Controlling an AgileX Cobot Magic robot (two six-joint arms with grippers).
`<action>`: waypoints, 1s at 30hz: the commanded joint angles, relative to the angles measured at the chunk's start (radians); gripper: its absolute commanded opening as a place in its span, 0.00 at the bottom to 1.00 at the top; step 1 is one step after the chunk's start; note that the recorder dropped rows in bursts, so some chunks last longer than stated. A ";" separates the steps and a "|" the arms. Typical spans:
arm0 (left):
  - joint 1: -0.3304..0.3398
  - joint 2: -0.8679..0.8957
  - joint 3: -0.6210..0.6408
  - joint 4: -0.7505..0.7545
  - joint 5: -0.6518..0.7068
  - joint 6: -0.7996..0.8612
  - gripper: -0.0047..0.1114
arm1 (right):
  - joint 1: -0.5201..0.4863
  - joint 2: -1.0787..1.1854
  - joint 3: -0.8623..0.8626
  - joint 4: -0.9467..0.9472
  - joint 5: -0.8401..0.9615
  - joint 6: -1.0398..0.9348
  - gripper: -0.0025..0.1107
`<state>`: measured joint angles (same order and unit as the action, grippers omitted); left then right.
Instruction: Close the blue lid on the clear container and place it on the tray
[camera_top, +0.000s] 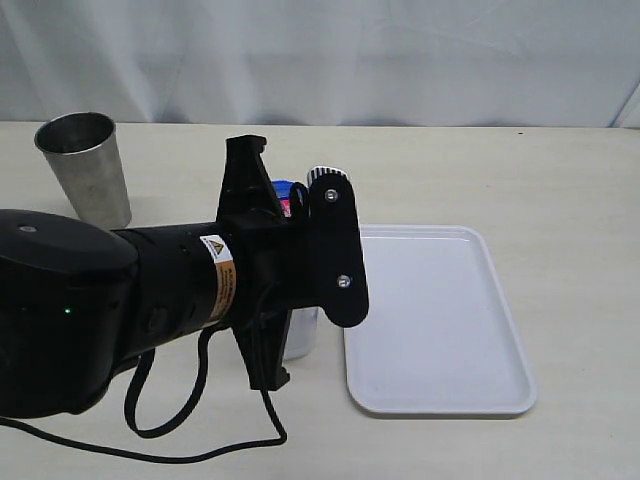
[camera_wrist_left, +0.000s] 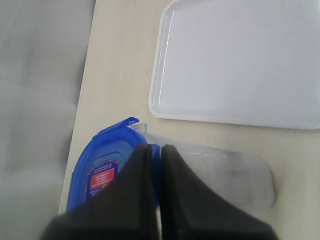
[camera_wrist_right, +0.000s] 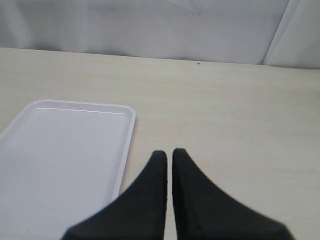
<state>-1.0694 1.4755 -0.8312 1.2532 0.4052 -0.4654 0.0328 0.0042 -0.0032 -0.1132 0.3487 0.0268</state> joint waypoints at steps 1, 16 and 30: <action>-0.004 -0.051 -0.001 0.002 0.004 -0.011 0.04 | -0.007 -0.004 0.003 0.001 -0.003 -0.005 0.06; -0.004 -0.076 0.005 -0.006 0.000 -0.011 0.04 | -0.007 -0.004 0.003 0.001 -0.003 -0.005 0.06; -0.004 -0.076 0.005 -0.006 -0.069 -0.011 0.04 | -0.007 -0.004 0.003 0.001 -0.003 -0.005 0.06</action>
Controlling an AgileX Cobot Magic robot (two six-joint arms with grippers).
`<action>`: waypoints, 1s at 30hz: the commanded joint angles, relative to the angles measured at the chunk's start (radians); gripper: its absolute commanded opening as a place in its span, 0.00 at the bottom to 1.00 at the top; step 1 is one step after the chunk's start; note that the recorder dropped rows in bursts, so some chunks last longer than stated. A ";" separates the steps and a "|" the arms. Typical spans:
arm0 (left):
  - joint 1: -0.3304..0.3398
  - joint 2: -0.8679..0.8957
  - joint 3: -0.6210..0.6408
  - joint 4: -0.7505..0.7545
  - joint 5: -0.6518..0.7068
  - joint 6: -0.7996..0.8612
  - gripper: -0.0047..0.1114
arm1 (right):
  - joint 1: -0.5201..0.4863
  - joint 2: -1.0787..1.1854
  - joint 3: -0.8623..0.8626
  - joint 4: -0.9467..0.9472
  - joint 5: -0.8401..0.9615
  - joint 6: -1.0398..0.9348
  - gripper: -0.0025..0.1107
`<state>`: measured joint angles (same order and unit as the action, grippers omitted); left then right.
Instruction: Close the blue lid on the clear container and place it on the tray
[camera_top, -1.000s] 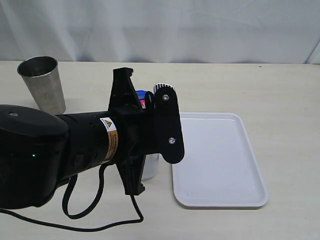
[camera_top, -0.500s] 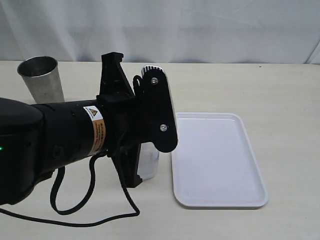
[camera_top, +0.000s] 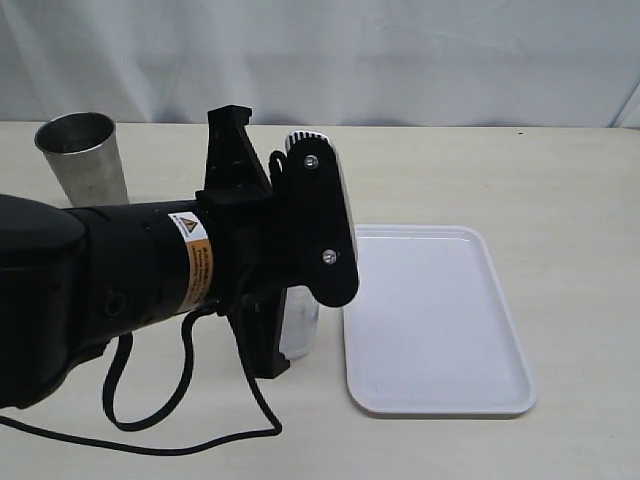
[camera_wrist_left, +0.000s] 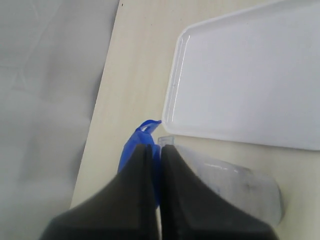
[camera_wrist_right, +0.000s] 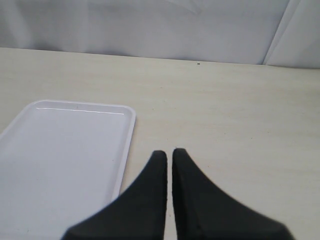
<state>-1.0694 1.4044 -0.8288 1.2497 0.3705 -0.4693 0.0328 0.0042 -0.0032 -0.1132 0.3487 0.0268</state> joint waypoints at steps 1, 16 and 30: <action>-0.004 -0.005 0.003 -0.003 -0.030 -0.007 0.04 | -0.007 -0.004 0.003 0.001 -0.003 -0.005 0.06; -0.004 -0.005 0.049 -0.001 -0.016 -0.007 0.04 | -0.007 -0.004 0.003 0.001 -0.003 -0.005 0.06; -0.004 -0.003 0.060 -0.056 -0.041 -0.007 0.04 | -0.007 -0.004 0.003 0.001 -0.003 -0.005 0.06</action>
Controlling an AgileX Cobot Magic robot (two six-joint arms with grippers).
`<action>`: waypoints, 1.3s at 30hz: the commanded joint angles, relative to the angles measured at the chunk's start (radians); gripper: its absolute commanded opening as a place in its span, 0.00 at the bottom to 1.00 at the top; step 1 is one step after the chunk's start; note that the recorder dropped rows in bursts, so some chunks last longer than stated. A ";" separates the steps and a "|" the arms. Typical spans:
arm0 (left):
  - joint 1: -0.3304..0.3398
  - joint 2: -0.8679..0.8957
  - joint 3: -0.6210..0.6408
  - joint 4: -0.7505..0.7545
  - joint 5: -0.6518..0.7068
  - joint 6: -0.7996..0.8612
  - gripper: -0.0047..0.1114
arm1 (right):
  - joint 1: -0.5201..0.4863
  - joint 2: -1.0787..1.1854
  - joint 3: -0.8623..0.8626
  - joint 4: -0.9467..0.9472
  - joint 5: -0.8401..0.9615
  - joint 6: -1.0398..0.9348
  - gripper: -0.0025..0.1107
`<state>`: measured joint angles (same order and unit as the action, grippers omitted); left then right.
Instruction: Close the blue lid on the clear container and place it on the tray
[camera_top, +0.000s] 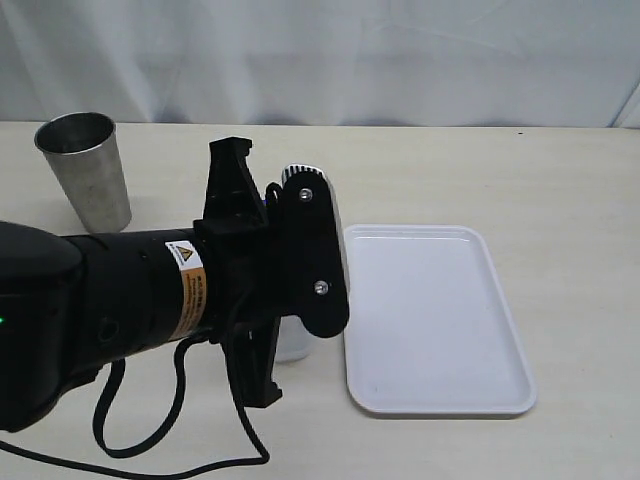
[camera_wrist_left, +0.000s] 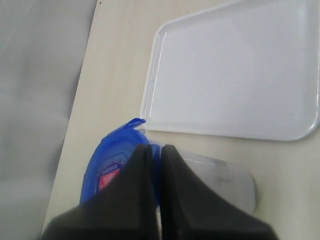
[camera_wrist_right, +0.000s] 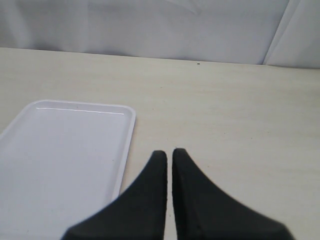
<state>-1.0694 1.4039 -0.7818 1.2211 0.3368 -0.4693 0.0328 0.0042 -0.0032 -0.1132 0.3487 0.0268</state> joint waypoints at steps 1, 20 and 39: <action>-0.004 -0.003 0.021 -0.027 -0.004 -0.007 0.04 | -0.007 -0.004 0.003 0.001 -0.003 -0.005 0.06; -0.004 -0.003 0.031 -0.030 0.000 -0.005 0.04 | -0.007 -0.004 0.003 0.001 -0.003 -0.005 0.06; -0.002 -0.003 0.031 -0.055 -0.058 0.001 0.04 | -0.007 -0.004 0.003 0.001 -0.003 -0.005 0.06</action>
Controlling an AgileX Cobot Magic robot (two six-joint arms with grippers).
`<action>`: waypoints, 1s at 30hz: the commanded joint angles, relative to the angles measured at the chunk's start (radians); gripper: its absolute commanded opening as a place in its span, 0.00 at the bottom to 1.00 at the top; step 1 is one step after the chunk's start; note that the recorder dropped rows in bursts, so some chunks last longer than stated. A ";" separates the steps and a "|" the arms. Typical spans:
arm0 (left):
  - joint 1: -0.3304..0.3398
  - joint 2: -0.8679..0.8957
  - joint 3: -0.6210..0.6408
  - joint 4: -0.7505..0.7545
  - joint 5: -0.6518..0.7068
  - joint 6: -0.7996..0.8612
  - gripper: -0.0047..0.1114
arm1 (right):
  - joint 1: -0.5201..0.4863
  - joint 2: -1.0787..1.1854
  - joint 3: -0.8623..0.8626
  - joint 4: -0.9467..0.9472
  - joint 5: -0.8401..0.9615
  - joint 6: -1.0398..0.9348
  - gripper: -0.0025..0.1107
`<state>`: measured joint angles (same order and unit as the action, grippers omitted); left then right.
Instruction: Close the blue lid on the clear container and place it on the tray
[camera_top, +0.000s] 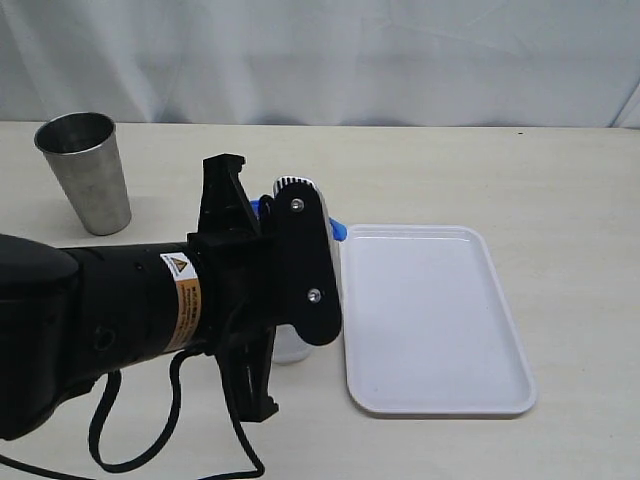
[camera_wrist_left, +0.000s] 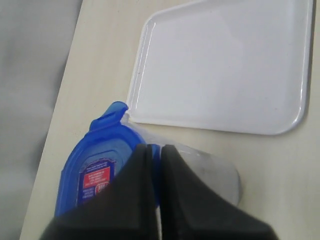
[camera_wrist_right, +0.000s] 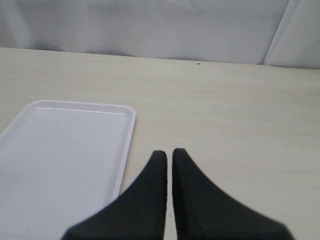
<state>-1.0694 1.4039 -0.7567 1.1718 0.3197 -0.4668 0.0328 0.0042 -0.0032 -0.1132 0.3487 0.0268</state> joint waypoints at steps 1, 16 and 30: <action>-0.002 -0.003 0.006 -0.004 -0.029 0.000 0.04 | -0.007 -0.004 0.003 0.001 -0.003 -0.005 0.06; -0.002 -0.003 0.006 -0.006 0.007 0.005 0.04 | -0.007 -0.004 0.003 0.001 -0.003 -0.005 0.06; -0.002 -0.003 0.006 -0.010 0.003 0.005 0.04 | -0.007 -0.004 0.003 0.001 -0.003 -0.005 0.06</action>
<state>-1.0694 1.4039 -0.7567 1.1697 0.3302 -0.4630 0.0328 0.0042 -0.0032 -0.1132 0.3487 0.0268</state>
